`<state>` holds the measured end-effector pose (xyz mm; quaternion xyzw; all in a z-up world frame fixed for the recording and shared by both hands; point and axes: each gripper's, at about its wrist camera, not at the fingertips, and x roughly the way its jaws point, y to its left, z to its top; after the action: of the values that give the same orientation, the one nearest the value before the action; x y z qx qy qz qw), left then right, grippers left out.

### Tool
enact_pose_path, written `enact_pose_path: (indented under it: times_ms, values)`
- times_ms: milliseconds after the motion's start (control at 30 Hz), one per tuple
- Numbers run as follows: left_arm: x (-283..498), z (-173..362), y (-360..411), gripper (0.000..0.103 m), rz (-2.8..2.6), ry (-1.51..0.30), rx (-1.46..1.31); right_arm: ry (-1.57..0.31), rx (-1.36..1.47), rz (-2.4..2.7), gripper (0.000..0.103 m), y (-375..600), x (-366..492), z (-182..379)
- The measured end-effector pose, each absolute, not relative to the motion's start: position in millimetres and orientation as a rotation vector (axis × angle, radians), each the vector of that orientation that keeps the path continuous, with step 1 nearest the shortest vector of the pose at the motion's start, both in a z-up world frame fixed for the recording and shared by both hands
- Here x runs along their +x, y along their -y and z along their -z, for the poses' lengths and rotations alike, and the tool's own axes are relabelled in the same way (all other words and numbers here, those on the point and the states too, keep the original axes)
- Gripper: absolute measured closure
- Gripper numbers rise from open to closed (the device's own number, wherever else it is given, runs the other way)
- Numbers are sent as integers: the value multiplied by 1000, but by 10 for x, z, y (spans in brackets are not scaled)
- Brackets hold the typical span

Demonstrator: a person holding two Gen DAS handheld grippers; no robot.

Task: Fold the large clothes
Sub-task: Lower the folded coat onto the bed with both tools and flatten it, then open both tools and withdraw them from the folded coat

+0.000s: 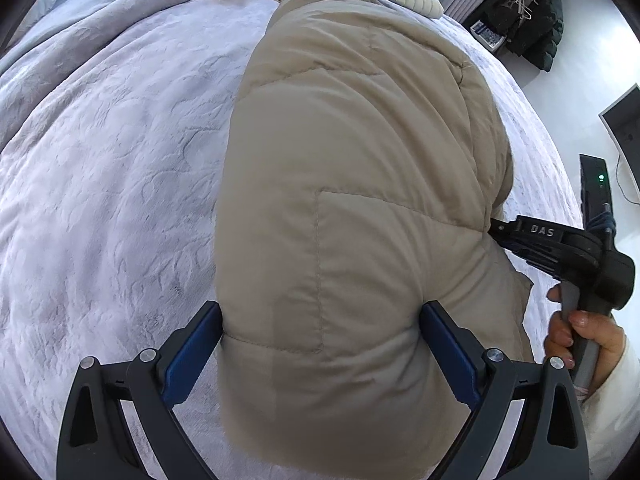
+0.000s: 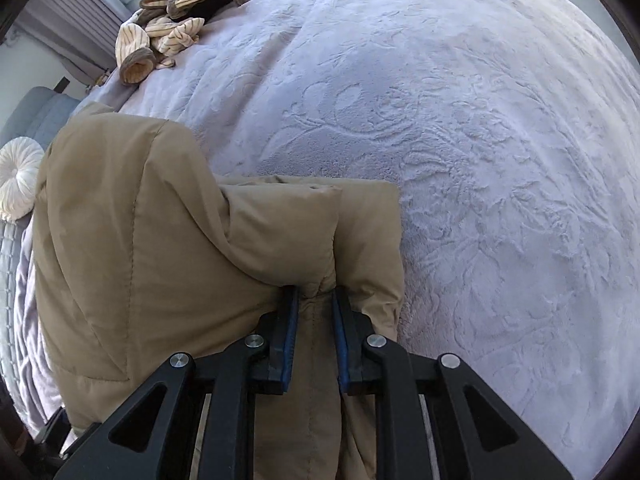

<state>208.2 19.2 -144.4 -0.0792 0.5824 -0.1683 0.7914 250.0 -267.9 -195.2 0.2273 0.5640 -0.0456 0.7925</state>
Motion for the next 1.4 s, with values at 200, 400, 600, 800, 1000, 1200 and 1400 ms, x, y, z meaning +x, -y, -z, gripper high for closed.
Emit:
enact_pose_path:
  times_ms: [200, 400, 600, 800, 1000, 1200, 1400]
  values:
    - [2084, 1474, -229, 3, 356, -1266, -174, -1228, 504, 101, 84, 2709, 2385, 1816]
    - [2122, 1513, -265, 3, 359, -1279, -177, -1227, 521, 85, 81, 2700, 2134, 1592]
    - [2140, 1411, -274, 3, 339, -1284, -159, -1243, 517, 86, 77, 2625, 1773, 1405]
    - [2078, 1182, -250, 3, 364, -1275, -119, -1287, 526, 69, 69, 2507, 1402, 1306]
    - [1862, 877, -254, 3, 357, -1263, -35, -1303, 539, 60, 65, 2406, 1185, 1185]
    - [1525, 610, -349, 3, 344, -1262, 0, -1301, 487, 28, 48, 2220, 1028, 969]
    - [1257, 407, -507, 1, 282, -1262, 2, -1284, 410, 49, 22, 2070, 892, 741]
